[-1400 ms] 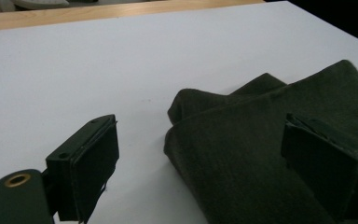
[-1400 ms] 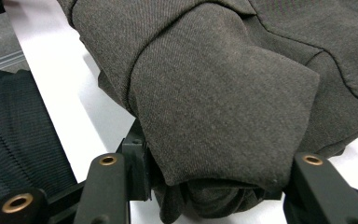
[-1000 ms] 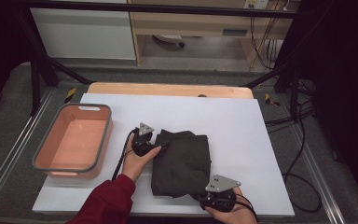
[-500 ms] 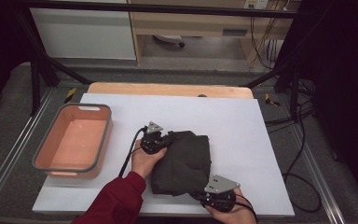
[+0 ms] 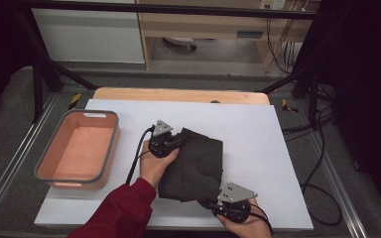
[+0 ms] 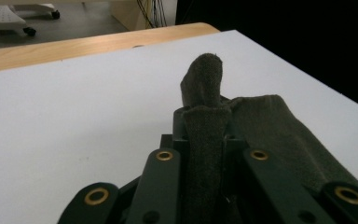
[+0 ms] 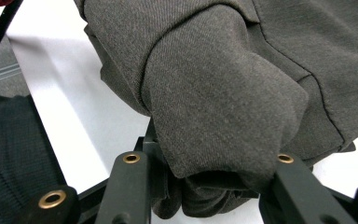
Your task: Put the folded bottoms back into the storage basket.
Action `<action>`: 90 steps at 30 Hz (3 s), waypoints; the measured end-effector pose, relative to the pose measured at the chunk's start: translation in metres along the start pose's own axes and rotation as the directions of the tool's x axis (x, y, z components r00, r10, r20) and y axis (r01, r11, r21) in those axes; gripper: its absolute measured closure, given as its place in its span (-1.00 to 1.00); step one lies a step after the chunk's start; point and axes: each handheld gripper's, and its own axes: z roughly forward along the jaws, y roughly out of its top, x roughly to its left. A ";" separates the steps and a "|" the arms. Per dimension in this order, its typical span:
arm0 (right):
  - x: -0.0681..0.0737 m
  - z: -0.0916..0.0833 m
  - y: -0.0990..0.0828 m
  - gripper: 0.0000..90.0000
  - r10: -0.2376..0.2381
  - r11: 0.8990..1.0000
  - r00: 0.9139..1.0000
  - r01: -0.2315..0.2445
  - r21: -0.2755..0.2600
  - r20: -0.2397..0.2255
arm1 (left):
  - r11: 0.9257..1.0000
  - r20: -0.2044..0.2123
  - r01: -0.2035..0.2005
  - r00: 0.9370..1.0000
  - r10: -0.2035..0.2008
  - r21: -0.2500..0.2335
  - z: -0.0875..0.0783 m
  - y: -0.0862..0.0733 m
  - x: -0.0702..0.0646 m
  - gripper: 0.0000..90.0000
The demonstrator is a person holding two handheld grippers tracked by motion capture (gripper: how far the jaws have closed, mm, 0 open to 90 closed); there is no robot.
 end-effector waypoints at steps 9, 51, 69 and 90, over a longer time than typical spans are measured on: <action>-0.007 0.003 0.020 0.44 0.005 0.999 1.000 -0.005 -0.036 0.001 | 0.999 -0.015 -0.033 0.999 0.032 -0.035 -0.008 0.023 0.005 0.82; -0.021 0.039 0.111 0.43 -0.045 0.999 0.994 0.043 -0.020 -0.103 | 0.990 -0.123 -0.024 0.992 0.006 -0.140 -0.060 0.069 0.063 0.82; -0.024 0.063 0.148 0.43 -0.082 0.997 0.986 0.079 -0.023 -0.145 | 0.984 -0.151 0.012 0.988 -0.040 -0.180 -0.086 0.084 0.098 0.82; -0.015 0.095 0.192 0.43 -0.098 0.995 0.980 0.091 -0.048 -0.174 | 0.979 -0.192 0.029 0.979 -0.069 -0.202 -0.119 0.101 0.136 0.82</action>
